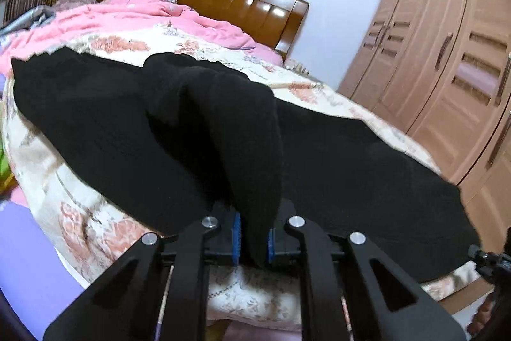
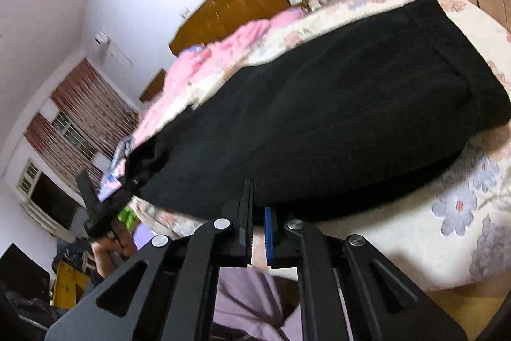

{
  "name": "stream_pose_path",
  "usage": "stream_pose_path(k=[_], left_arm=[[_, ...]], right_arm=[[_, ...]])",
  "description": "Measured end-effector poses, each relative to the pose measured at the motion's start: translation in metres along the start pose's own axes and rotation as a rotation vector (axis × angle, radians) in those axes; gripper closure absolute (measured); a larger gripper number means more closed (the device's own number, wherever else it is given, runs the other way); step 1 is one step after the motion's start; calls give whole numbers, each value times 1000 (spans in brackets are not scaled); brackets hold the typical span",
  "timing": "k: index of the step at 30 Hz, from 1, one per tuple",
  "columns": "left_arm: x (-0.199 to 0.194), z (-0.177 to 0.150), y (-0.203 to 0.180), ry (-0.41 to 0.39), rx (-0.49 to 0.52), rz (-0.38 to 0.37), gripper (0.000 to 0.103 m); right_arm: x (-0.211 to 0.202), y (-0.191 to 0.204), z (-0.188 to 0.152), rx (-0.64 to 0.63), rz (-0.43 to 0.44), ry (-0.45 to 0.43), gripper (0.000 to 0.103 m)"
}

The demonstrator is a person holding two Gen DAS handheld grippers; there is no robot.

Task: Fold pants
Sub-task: 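Lower the folded edge onto the pants and open both tools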

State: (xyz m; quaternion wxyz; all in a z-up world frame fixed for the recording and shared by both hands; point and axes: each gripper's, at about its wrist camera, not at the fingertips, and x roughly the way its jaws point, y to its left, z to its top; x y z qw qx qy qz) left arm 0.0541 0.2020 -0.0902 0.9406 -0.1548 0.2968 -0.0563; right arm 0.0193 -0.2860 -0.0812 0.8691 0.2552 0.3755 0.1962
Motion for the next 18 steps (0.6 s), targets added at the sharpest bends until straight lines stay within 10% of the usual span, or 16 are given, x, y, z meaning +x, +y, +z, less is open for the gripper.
stream_pose_path(k=[6,10,13,18], left_arm=[[11,-7,6,32,-7,26,84],[-9,1,17,-21,-64,70,26],[-50,13,16,-171,-67,162,21],[-54,51,-49,-153,138,1,4]], right_arm=[[7,-17,-13,42,-6,45,92],[-6,-5,-12,30,-18,115,49],[-29,10,-14,-92,-146,77,42],[-59,24,29,-248,-251,-66,42]])
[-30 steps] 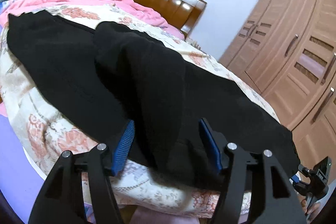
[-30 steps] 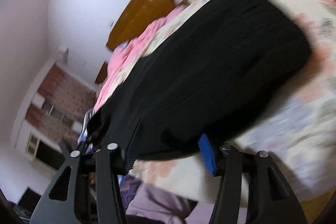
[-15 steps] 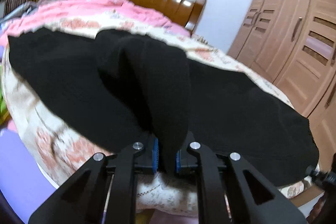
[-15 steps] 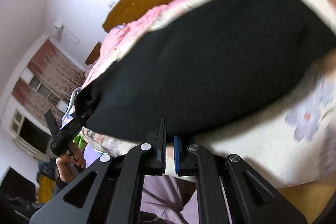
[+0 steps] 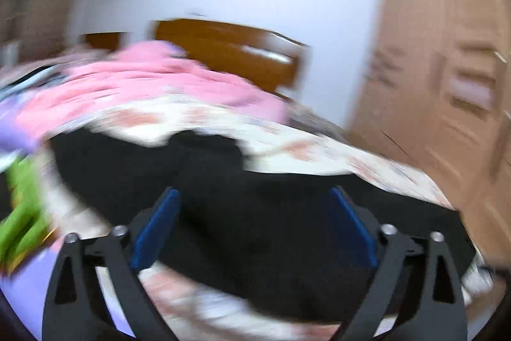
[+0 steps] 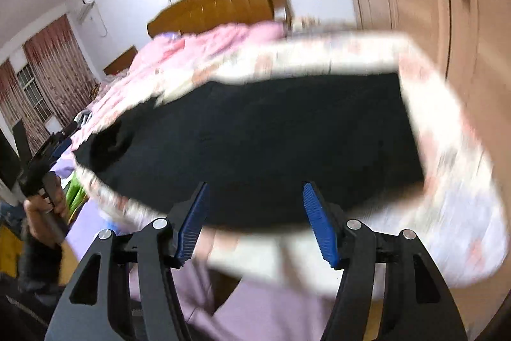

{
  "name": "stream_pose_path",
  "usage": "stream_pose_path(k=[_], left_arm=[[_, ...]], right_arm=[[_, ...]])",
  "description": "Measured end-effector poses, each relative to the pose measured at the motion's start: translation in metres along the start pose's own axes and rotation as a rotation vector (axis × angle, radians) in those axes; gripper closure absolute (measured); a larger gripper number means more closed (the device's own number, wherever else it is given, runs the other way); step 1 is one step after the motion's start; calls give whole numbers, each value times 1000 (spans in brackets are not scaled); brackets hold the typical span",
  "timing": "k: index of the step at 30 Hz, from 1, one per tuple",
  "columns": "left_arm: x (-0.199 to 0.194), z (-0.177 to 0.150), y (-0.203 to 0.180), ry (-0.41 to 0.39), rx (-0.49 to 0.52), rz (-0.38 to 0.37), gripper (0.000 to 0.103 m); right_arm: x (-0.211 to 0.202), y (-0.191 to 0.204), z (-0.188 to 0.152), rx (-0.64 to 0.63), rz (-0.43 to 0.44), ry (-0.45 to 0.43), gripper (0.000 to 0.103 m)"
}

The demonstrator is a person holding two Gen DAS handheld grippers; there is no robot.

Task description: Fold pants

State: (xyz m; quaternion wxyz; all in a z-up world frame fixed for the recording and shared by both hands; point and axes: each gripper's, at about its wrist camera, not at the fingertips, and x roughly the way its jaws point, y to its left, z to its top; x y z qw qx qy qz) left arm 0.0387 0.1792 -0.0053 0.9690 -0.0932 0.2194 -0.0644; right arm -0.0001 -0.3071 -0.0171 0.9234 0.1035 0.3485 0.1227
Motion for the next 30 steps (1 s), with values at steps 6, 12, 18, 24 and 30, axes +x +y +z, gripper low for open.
stream_pose_path(k=[6,12,18,24,30], left_arm=[[133,18,-129,368,246,-231,2],[253,0,-196,523,366,-245,3],[292,-6,-203,496,404,-130,1],[295,-3,-201,492,399,-133,1],[295,-5,-203,488,415,-122,1]], right_arm=[[78,-14,65,-73,-90,109,20],[137,-28,64,-167,-248,259,16],[120,-38,44,-204,-235,258,16],[122,-13,80,-227,-196,187,16],[178,-22,85,-211,-248,313,8]])
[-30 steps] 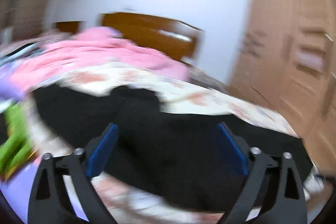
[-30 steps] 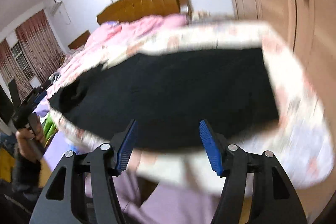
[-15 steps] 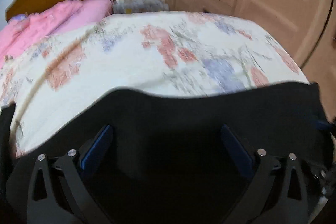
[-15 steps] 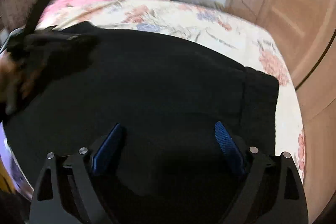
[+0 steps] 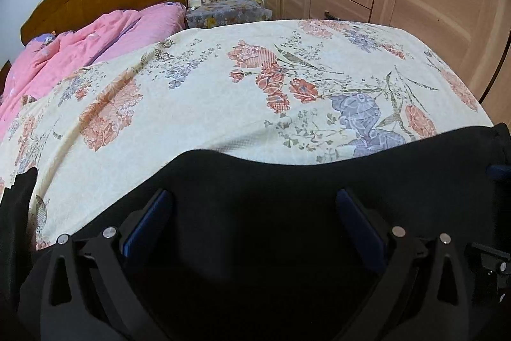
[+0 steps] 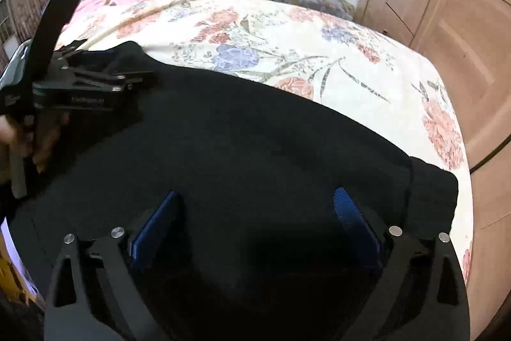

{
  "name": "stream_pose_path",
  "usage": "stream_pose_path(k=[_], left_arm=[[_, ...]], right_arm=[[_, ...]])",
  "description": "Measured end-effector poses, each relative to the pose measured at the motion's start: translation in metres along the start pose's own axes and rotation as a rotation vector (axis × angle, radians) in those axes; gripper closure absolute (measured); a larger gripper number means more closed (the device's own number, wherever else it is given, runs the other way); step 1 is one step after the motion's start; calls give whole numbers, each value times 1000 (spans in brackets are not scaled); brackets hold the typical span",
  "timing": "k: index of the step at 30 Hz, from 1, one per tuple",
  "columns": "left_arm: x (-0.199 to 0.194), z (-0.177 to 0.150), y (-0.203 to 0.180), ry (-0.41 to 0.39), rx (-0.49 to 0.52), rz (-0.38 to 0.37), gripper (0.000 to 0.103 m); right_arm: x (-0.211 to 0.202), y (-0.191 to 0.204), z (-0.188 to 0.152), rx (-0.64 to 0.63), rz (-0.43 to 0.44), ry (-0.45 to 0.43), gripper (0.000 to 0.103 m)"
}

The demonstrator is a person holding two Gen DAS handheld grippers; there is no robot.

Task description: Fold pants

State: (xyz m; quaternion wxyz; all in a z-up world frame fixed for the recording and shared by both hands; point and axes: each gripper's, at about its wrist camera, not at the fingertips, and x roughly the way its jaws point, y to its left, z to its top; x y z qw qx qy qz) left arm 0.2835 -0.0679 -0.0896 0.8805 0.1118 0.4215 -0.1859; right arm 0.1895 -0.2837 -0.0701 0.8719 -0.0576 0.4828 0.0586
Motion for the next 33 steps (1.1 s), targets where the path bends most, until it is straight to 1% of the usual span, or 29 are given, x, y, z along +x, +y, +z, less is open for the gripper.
stream_pose_path(k=[2,3,5,6,7,8,10,11,12,13,14,15,16,18,19,20,21,22,23,24,25,26,27,28,29,30,31,32,33], left_arm=[[-7,-1,5,-24,-18,-29,2],[-21,-3,9,-56,-26,-15,2],[-52,-5,19,-137,-36,-18,2],[-69,-6,30,-175,-47,-9,2],[-85,-5,49,-188,-74,37,2],[-92,-3,66,-179,-96,71,2],[-95,-1,116,-112,-163,138,2],[-89,-1,146,-32,-206,190,7],[-84,-4,165,19,-234,204,13],[-77,-9,191,84,-273,202,25],[-71,-16,210,153,-292,202,26],[-67,-20,217,194,-289,195,26],[-60,-27,224,245,-270,165,26],[-51,-36,227,293,-235,141,26],[-46,-40,227,320,-202,165,26],[-41,-43,226,332,-172,193,28],[-39,-45,226,329,-153,199,29],[-42,-45,228,314,-149,197,48],[-44,-46,231,311,-148,227,92],[-49,-48,236,300,-143,270,95],[-63,-49,241,241,-158,269,95],[-82,-51,247,170,-195,265,95],[-102,-57,253,95,-235,279,95],[-135,-68,263,-26,-296,287,95],[-167,-83,275,-145,-369,271,95],[-194,-101,289,-236,-447,257,95],[-224,-131,308,-317,-548,249,95],[-242,-158,323,-356,-619,248,95],[-256,-194,342,-369,-691,248,95]], right_arm=[[-6,-1,2,50,-25,12,9],[-14,0,2,72,-42,4,9],[-39,11,-3,62,-11,-67,9],[-52,18,-4,47,16,-108,9],[-60,22,-3,38,26,-129,9],[-66,27,-1,26,36,-152,9],[-71,41,6,12,71,-192,9],[-70,50,10,8,100,-203,8],[-68,57,13,1,116,-200,9],[-65,65,15,-8,125,-197,9],[-59,77,17,-24,140,-195,9],[-54,85,19,-33,156,-189,9],[-46,94,21,-42,175,-175,9],[-35,109,22,-49,181,-150,9],[-27,115,22,-56,186,-135,9],[-19,121,22,-64,186,-115,9],[-11,125,21,-71,175,-97,9],[-5,128,18,-78,161,-81,9],[-1,129,16,-80,156,-69,9],[2,129,15,-75,161,-60,8],[1,129,12,-66,172,-62,9],[0,126,13,-53,188,-71,8],[2,123,12,-37,197,-70,8],[4,121,13,-22,210,-64,8],[4,119,13,-10,225,-68,8],[3,118,13,-6,231,-71,8],[3,118,13,-6,230,-70,8],[3,120,13,-12,223,-69,8],[3,121,13,-19,215,-68,8]])
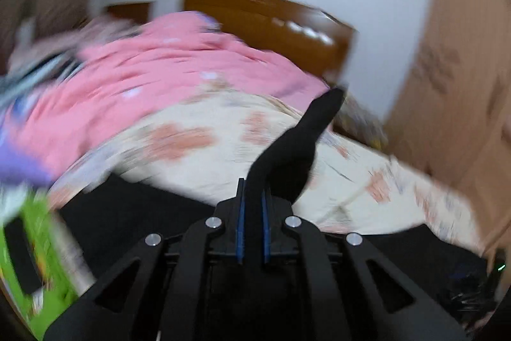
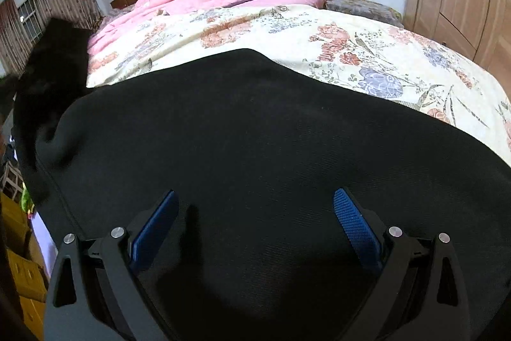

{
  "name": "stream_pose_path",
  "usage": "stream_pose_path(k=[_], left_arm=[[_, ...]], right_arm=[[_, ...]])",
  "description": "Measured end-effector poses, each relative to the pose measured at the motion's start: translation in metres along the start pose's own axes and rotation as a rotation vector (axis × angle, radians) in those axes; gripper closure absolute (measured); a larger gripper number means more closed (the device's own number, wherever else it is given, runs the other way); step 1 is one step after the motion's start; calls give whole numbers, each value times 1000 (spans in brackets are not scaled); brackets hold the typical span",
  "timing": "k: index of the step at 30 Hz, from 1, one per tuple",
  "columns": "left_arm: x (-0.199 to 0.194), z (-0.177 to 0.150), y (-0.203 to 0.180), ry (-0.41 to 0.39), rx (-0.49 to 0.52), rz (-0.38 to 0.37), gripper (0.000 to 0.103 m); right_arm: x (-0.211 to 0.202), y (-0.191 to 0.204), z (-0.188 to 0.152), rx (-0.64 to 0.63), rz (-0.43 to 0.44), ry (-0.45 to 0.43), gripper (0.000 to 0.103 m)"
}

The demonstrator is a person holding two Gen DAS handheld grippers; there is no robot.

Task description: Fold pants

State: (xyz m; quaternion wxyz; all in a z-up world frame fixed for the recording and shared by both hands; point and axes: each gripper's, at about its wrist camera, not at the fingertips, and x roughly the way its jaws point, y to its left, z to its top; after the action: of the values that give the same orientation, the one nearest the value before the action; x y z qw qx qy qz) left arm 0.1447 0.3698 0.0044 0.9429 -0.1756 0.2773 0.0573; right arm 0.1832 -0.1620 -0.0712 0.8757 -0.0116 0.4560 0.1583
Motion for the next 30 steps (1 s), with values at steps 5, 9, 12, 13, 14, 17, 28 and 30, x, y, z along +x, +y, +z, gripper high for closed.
stream_pose_path(k=[5,9,12,13,14,17,28,30], left_arm=[[14,-53,98,150,-134,4,89],[14,-75,113,144,-173,-83,56],[12,-66,109,91,-175,-120,29],[13,-63,107,88,-178,-127,29],[16,-59,106,86,-191,-144,29],[20,-53,110,79,-250,-190,29],[34,-56,111,109,-245,-117,75],[37,-55,113,119,-257,-115,75]], right_arm=[[1,4,1,-20,-31,17,8],[-10,24,15,-76,8,-19,8],[-18,70,48,-243,126,-91,14],[-17,86,59,-298,181,-102,24],[-11,107,76,-368,245,-104,30],[26,155,119,-505,352,-29,41],[134,260,168,-775,574,277,68],[138,275,157,-827,596,305,69]])
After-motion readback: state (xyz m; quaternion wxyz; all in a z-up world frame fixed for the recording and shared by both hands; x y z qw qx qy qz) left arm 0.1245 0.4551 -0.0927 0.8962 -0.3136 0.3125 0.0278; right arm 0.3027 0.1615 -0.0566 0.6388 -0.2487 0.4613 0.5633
